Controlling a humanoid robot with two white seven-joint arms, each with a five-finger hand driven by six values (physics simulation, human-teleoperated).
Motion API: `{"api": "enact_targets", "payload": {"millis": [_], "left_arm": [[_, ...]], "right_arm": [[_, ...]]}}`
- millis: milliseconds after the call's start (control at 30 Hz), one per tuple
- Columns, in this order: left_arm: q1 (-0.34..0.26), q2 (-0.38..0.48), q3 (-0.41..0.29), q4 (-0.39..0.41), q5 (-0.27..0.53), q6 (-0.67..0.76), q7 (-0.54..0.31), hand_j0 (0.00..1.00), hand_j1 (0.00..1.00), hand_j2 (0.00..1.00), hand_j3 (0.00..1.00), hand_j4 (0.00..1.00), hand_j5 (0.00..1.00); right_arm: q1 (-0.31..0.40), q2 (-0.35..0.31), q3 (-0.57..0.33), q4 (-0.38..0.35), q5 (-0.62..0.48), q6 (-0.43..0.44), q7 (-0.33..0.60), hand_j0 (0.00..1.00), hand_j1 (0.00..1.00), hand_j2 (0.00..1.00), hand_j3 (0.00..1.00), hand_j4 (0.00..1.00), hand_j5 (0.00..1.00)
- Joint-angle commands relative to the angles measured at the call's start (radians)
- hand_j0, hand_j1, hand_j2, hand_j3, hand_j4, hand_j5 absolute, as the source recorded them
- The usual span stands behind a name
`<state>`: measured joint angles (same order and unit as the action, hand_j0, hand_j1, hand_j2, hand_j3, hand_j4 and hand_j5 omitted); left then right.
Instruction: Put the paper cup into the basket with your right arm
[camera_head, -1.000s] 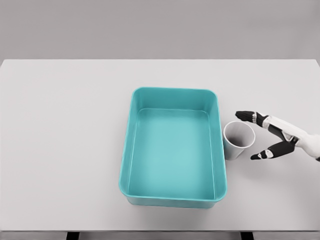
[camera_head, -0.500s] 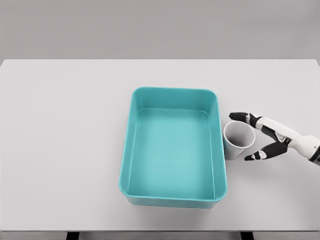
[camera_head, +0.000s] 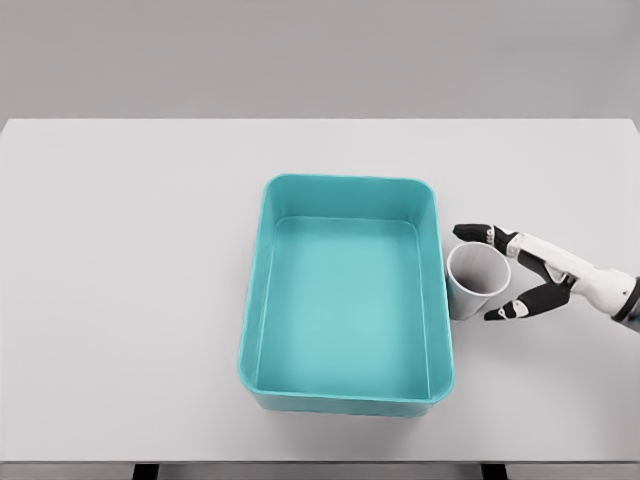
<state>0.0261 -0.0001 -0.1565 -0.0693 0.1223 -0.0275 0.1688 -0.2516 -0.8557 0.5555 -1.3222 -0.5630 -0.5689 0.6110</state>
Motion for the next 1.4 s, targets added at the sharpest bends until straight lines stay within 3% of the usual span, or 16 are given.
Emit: {"api": "enact_targets", "payload": {"millis": [0, 267, 467, 633, 700, 933, 1367], "left_arm": [[0.000, 0.000, 0.000, 0.000, 0.000, 0.000, 0.000, 1.00, 1.00, 1.00, 1.00, 1.00, 1.00], [0.000, 0.000, 0.000, 0.000, 0.000, 0.000, 0.000, 1.00, 1.00, 1.00, 1.00, 1.00, 1.00], [0.000, 0.000, 0.000, 0.000, 0.000, 0.000, 0.000, 1.00, 1.00, 1.00, 1.00, 1.00, 1.00], [0.000, 0.000, 0.000, 0.000, 0.000, 0.000, 0.000, 1.00, 1.00, 1.00, 1.00, 1.00, 1.00], [0.000, 0.000, 0.000, 0.000, -0.001, 0.000, 0.000, 1.00, 1.00, 1.00, 1.00, 1.00, 1.00], [0.000, 0.000, 0.000, 0.000, 0.000, 0.000, 0.000, 1.00, 1.00, 1.00, 1.00, 1.00, 1.00], [0.000, 0.000, 0.000, 0.000, 0.000, 0.000, 0.000, 1.00, 1.00, 1.00, 1.00, 1.00, 1.00]], "right_arm": [[0.000, -0.002, 0.000, -0.003, -0.008, 0.001, 0.000, 1.00, 1.00, 1.00, 1.00, 1.00, 1.00], [0.000, -0.002, 0.000, -0.012, -0.008, 0.003, 0.000, 0.99, 0.99, 0.99, 0.99, 0.99, 0.99], [0.000, -0.002, 0.000, -0.018, -0.008, 0.004, 0.000, 0.90, 0.90, 0.90, 0.90, 0.90, 0.90], [0.000, -0.002, 0.000, -0.031, -0.009, 0.004, 0.000, 0.89, 0.89, 0.89, 0.89, 0.89, 0.89], [0.000, -0.002, 0.000, -0.031, -0.009, 0.004, 0.000, 0.82, 0.82, 0.82, 0.82, 0.82, 0.82], [0.000, -0.005, -0.003, -0.031, -0.009, -0.002, 0.000, 0.79, 0.79, 0.79, 0.79, 0.79, 0.79], [0.002, -0.009, -0.037, -0.040, -0.015, -0.016, 0.000, 0.79, 0.79, 0.79, 0.79, 0.79, 0.79]]}}
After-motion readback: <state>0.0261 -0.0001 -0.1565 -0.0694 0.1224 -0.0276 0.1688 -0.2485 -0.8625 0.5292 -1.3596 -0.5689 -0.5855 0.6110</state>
